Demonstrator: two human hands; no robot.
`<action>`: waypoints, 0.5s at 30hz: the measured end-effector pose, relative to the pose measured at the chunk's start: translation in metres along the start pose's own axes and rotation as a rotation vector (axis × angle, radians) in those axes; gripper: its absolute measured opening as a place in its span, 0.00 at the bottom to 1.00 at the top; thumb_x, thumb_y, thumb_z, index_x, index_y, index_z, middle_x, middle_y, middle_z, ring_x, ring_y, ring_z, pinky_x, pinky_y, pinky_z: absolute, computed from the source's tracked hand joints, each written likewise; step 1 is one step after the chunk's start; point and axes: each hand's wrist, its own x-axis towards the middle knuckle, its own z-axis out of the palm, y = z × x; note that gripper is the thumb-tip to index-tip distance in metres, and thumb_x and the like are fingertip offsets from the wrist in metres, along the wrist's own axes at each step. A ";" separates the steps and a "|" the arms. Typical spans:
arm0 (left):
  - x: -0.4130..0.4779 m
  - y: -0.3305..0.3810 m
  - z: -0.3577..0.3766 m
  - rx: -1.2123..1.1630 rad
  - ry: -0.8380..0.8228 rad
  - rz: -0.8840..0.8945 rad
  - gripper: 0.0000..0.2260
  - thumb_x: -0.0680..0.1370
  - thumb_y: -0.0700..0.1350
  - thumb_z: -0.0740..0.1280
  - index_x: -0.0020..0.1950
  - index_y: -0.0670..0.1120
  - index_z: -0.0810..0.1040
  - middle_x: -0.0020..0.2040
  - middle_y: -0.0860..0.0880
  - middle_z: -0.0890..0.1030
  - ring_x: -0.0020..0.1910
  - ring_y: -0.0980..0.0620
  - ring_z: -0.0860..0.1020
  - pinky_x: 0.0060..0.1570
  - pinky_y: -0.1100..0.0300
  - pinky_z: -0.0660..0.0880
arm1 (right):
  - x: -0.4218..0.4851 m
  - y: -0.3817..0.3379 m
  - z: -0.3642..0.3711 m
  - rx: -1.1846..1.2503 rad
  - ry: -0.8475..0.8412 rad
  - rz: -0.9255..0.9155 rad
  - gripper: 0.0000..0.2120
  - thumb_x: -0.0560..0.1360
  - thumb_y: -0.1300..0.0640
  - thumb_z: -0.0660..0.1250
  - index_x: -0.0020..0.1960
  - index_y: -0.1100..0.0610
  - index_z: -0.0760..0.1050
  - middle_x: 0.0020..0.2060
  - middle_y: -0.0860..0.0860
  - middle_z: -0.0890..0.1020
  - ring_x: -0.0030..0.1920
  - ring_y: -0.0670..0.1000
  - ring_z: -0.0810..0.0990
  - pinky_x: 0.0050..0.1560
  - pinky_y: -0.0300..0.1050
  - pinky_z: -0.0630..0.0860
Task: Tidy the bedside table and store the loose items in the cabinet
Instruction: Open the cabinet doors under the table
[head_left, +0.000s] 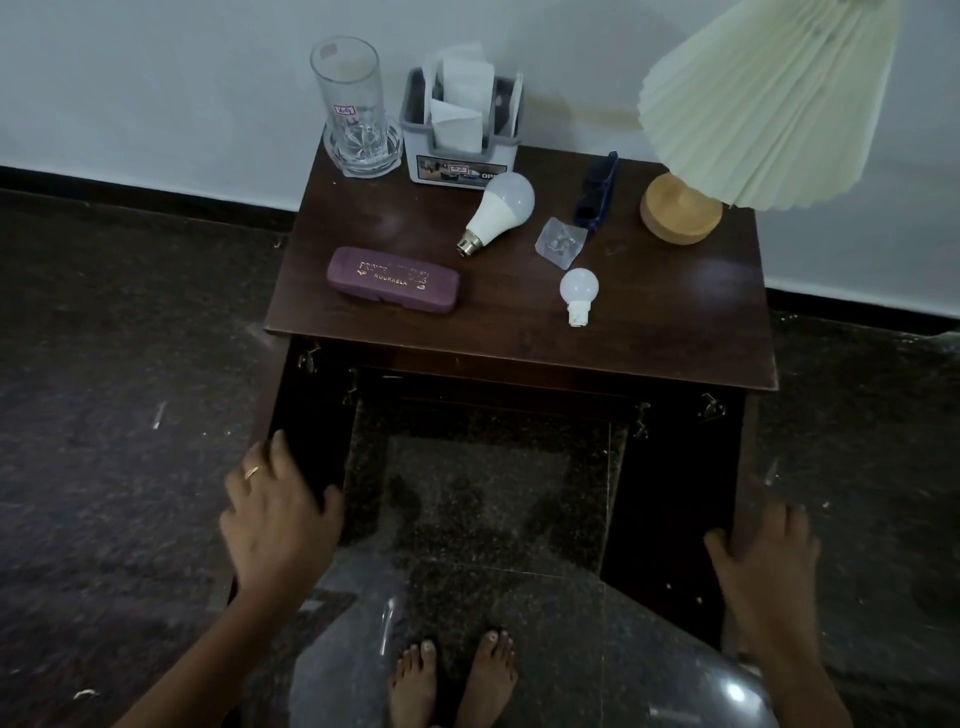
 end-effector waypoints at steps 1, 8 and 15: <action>0.002 0.015 -0.003 -0.035 0.011 0.043 0.34 0.73 0.52 0.66 0.75 0.42 0.55 0.71 0.39 0.63 0.67 0.38 0.63 0.59 0.41 0.70 | 0.006 -0.015 -0.005 0.083 0.042 -0.033 0.27 0.68 0.66 0.70 0.65 0.66 0.66 0.58 0.67 0.70 0.58 0.67 0.69 0.58 0.61 0.69; 0.025 0.139 -0.021 -0.544 0.026 0.416 0.25 0.73 0.39 0.64 0.70 0.41 0.66 0.65 0.40 0.71 0.65 0.42 0.68 0.66 0.52 0.65 | 0.073 -0.114 0.000 0.722 -0.021 -0.038 0.18 0.74 0.65 0.64 0.64 0.57 0.73 0.53 0.54 0.80 0.51 0.49 0.78 0.48 0.29 0.72; 0.076 0.244 -0.009 -0.859 -0.235 0.320 0.19 0.76 0.38 0.58 0.67 0.43 0.72 0.65 0.43 0.76 0.64 0.46 0.74 0.65 0.52 0.70 | 0.146 -0.163 0.036 0.879 -0.227 0.019 0.22 0.75 0.66 0.61 0.69 0.59 0.67 0.61 0.54 0.77 0.61 0.50 0.76 0.64 0.49 0.73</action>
